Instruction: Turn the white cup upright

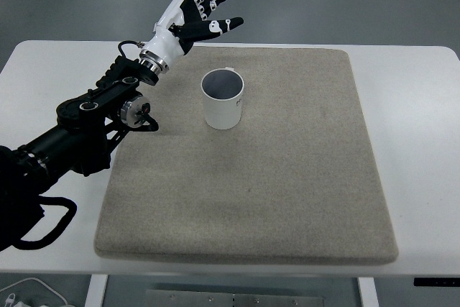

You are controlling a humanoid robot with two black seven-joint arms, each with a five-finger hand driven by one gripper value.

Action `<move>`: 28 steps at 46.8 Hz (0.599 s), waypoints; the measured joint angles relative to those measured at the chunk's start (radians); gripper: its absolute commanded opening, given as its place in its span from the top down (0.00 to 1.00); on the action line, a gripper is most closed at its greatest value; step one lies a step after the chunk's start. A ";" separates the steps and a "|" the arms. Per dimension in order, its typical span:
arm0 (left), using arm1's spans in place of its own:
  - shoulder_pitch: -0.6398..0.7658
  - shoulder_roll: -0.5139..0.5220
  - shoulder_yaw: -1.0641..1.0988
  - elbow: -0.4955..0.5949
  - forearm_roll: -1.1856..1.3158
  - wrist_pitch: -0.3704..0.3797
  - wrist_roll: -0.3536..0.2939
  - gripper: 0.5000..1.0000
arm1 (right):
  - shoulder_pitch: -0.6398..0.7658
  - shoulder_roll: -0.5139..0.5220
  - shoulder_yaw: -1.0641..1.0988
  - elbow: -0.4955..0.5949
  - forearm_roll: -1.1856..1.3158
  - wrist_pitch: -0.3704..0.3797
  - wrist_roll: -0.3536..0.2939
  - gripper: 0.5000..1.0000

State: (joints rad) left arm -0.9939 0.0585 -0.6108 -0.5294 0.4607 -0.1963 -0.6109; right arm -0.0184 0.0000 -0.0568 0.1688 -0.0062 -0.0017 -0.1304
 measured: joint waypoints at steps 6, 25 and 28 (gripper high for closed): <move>-0.033 0.000 -0.012 0.031 -0.079 0.000 0.000 0.02 | 0.000 0.000 0.000 0.001 -0.001 0.002 0.000 0.14; -0.066 0.000 -0.013 0.130 -0.397 0.000 0.000 0.02 | 0.000 0.000 0.000 0.002 0.000 0.003 0.001 0.14; -0.066 0.000 -0.016 0.142 -0.422 0.000 0.030 0.02 | 0.000 0.000 0.000 0.002 0.000 0.003 0.001 0.14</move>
State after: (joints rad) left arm -1.0602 0.0580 -0.6264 -0.3877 0.0389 -0.1963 -0.5811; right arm -0.0184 0.0000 -0.0567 0.1703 -0.0062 0.0015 -0.1292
